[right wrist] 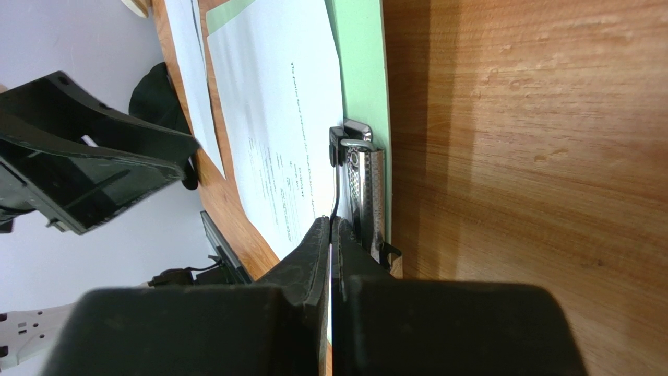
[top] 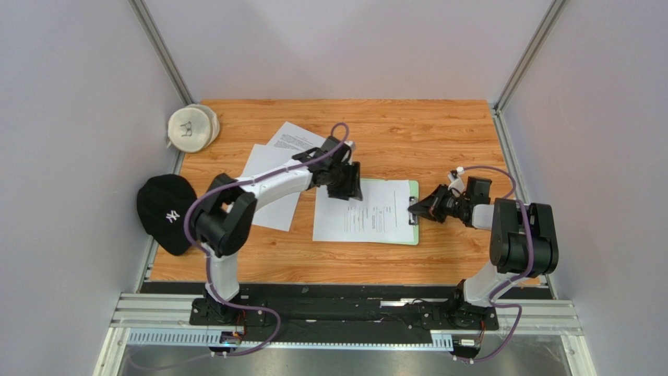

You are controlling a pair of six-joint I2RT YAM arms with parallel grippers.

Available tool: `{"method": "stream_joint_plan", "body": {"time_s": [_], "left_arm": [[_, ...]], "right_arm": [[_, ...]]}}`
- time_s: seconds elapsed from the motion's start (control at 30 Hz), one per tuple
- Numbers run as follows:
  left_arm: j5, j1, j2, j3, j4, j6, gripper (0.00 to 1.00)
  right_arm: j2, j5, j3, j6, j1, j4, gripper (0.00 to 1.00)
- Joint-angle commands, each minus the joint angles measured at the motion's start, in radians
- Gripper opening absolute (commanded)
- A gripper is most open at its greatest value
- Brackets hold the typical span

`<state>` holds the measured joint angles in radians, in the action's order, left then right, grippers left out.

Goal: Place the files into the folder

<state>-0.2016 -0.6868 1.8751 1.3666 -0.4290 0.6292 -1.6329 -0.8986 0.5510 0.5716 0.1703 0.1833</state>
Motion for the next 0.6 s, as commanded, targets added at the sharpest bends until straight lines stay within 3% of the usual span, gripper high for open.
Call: {"method": "stream_joint_plan", "body": {"time_s": [0.0, 0.23, 0.57], "left_arm": [[-0.09, -0.042, 0.146, 0.057, 0.111, 0.067, 0.53], [-0.07, -0.042, 0.254, 0.085, 0.127, 0.107, 0.52], [-0.026, -0.042, 0.257, 0.055, 0.112, 0.096, 0.52]], "right_arm": [[0.004, -0.023, 0.035, 0.002, -0.006, 0.039, 0.0], [-0.005, -0.069, 0.018, 0.069, -0.012, 0.137, 0.0], [-0.036, -0.152, -0.013, 0.172, -0.017, 0.301, 0.0]]}}
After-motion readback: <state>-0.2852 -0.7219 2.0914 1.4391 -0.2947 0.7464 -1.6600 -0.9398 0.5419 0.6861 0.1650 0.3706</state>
